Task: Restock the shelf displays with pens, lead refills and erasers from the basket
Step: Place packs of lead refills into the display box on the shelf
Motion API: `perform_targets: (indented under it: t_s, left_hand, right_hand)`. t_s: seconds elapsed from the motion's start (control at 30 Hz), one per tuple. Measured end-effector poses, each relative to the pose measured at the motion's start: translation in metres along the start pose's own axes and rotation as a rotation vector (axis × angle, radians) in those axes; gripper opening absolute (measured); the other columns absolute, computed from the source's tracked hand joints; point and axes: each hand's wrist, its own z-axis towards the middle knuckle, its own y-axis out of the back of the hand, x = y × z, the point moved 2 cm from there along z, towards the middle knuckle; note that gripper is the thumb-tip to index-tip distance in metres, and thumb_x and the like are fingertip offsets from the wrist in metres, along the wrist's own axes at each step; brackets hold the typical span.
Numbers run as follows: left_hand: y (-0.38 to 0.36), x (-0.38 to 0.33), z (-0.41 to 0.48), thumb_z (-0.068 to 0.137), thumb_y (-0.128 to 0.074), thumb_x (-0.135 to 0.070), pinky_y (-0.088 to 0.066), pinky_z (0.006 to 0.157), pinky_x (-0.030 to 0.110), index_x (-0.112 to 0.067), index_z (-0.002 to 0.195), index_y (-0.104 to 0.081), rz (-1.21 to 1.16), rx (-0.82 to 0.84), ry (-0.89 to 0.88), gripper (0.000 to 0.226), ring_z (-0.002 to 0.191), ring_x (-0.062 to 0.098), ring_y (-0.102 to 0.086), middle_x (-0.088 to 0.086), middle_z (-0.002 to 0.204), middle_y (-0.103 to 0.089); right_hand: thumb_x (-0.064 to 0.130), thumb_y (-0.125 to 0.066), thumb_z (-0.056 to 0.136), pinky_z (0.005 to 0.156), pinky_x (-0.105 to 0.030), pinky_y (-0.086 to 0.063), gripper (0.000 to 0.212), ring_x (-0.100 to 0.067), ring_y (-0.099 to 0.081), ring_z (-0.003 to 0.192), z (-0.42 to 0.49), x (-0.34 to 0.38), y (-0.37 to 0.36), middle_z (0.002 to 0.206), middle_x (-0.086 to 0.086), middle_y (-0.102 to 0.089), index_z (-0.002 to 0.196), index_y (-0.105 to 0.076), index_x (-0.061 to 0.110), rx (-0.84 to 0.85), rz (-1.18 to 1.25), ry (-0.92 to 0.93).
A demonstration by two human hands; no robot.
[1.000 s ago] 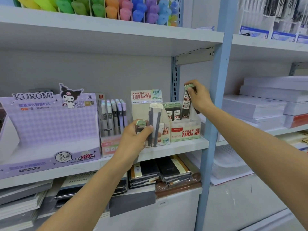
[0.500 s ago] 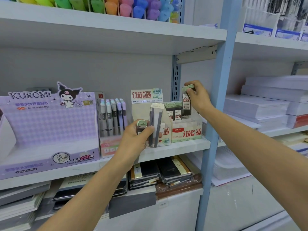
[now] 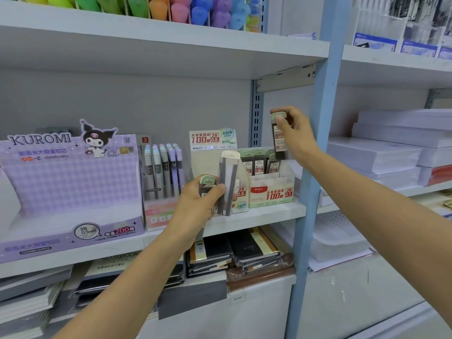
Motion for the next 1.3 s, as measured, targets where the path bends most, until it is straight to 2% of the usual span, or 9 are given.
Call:
perform_targets:
  t_s: [0.2, 0.4, 0.67, 0.8, 0.9, 0.97, 1.1, 1.2, 1.3]
  left_hand:
    - [-0.001, 0.001, 0.0, 0.095, -0.06, -0.02, -0.041, 0.044, 0.011, -0.022, 0.092, -0.065, 0.007, 0.002, 0.008, 0.006, 0.056, -0.005, -0.061, -0.008, 0.077, -0.073]
    - [-0.002, 0.0, 0.0, 0.095, -0.06, -0.019, -0.041, 0.044, 0.011, -0.022, 0.092, -0.065, -0.009, 0.002, 0.011, 0.006, 0.056, -0.005, -0.061, -0.01, 0.076, -0.073]
    - [0.0, 0.003, 0.001, 0.095, -0.06, -0.02, -0.042, 0.046, 0.011, -0.022, 0.096, -0.065, -0.003, 0.016, 0.023, 0.005, 0.071, 0.0, -0.068, 0.0, 0.093, -0.076]
    - [-0.001, 0.003, 0.001, 0.093, -0.062, -0.02, -0.042, 0.046, 0.011, -0.023, 0.095, -0.065, 0.002, 0.019, 0.022, 0.004, 0.066, -0.003, -0.066, -0.005, 0.088, -0.076]
    - [-0.002, 0.001, 0.0, 0.09, -0.065, -0.017, -0.043, 0.047, 0.01, -0.021, 0.094, -0.064, -0.003, 0.034, 0.016, 0.005, 0.065, -0.004, -0.066, -0.009, 0.082, -0.075]
    - [-0.003, -0.001, -0.001, 0.088, -0.067, -0.015, -0.043, 0.048, 0.009, -0.021, 0.093, -0.064, 0.0, 0.035, 0.01, 0.008, 0.062, -0.004, -0.065, -0.007, 0.081, -0.075]
    - [-0.003, -0.001, -0.001, 0.086, -0.07, -0.013, -0.045, 0.049, 0.008, -0.02, 0.095, -0.063, 0.011, 0.022, 0.012, 0.013, 0.06, -0.005, -0.064, -0.009, 0.078, -0.073]
    - [-0.003, -0.002, -0.001, 0.085, -0.071, -0.011, -0.045, 0.049, 0.008, -0.018, 0.095, -0.063, 0.014, 0.013, 0.005, 0.014, 0.061, -0.006, -0.065, -0.01, 0.074, -0.072]
    - [-0.007, -0.004, -0.001, 0.086, -0.071, -0.01, -0.045, 0.049, 0.009, -0.016, 0.096, -0.063, 0.012, 0.015, 0.001, 0.014, 0.058, -0.005, -0.064, -0.007, 0.073, -0.072]
  right_hand:
    - [0.009, -0.049, 0.099, 0.096, -0.033, -0.05, 0.019, -0.014, -0.058, 0.1, -0.003, 0.002, 0.002, 0.104, 0.001, -0.062, 0.113, -0.061, 0.013, -0.079, 0.036, 0.077]
    - [0.007, -0.049, 0.099, 0.098, -0.037, -0.051, 0.017, -0.015, -0.059, 0.101, -0.012, -0.01, -0.006, 0.108, -0.004, -0.063, 0.103, -0.06, 0.02, 0.031, 0.051, 0.02]
    - [0.017, -0.055, 0.096, 0.1, -0.043, -0.048, 0.017, -0.021, -0.047, 0.117, -0.023, -0.034, -0.016, 0.123, -0.003, -0.047, 0.11, -0.066, 0.016, 0.063, -0.219, -0.066]
    - [0.012, -0.058, 0.094, 0.088, -0.029, -0.047, 0.018, -0.012, -0.05, 0.092, -0.017, -0.029, -0.013, 0.112, -0.005, -0.056, 0.108, -0.069, 0.014, 0.045, -0.391, 0.011]
    - [0.009, -0.058, 0.094, 0.08, -0.026, -0.046, 0.018, -0.01, -0.052, 0.087, -0.016, -0.031, -0.012, 0.107, -0.004, -0.063, 0.109, -0.069, 0.01, 0.075, -0.505, 0.015]
    - [0.007, -0.056, 0.095, 0.08, -0.026, -0.047, 0.02, -0.015, -0.055, 0.094, -0.017, -0.035, -0.013, 0.112, -0.008, -0.064, 0.11, -0.068, 0.009, 0.097, -0.593, 0.01]
    - [0.009, -0.052, 0.097, 0.107, -0.041, -0.038, 0.029, -0.029, -0.044, 0.124, -0.019, -0.038, -0.014, 0.131, -0.013, -0.051, 0.124, -0.064, 0.009, 0.154, -0.753, -0.011]
    - [0.022, -0.049, 0.1, 0.112, -0.044, -0.031, 0.036, -0.027, -0.04, 0.131, -0.024, -0.024, -0.013, 0.141, -0.012, -0.045, 0.133, -0.056, 0.01, 0.183, -0.703, -0.01]
    - [0.029, -0.044, 0.101, 0.094, -0.029, -0.044, 0.033, -0.012, -0.055, 0.109, -0.037, 0.005, -0.012, 0.127, -0.003, -0.056, 0.128, -0.059, 0.016, 0.173, -0.381, 0.116]
